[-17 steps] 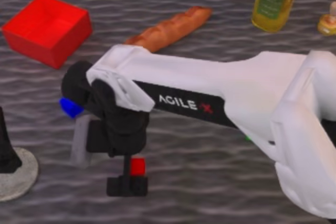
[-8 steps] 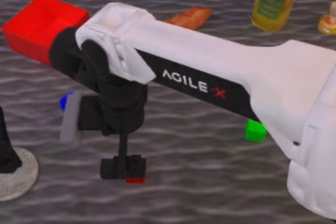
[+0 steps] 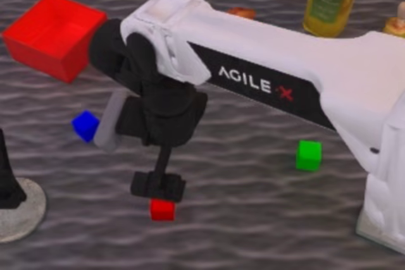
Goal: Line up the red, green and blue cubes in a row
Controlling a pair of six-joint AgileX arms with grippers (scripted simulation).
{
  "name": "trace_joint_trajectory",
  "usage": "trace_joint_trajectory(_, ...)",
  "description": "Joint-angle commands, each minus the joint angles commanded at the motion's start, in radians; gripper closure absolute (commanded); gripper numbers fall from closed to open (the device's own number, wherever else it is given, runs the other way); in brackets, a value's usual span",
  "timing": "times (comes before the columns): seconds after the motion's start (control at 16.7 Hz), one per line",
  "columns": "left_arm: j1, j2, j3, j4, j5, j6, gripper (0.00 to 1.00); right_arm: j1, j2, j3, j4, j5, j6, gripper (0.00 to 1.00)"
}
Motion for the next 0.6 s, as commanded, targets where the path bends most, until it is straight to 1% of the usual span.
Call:
trace_joint_trajectory(0.18,0.0,0.0,0.0,0.0,0.0,0.0,0.0,-0.088,-0.058,-0.117,0.049,-0.001,0.214,0.0)
trace_joint_trajectory(0.48,0.0,0.0,0.0,0.0,0.0,0.0,0.0,-0.265,-0.176,-0.368,0.146,-0.004,0.688,0.0)
trace_joint_trajectory(0.6,0.0,0.0,0.0,0.0,0.0,0.0,0.0,-0.331,-0.227,-0.461,0.187,-0.003,0.844,0.0)
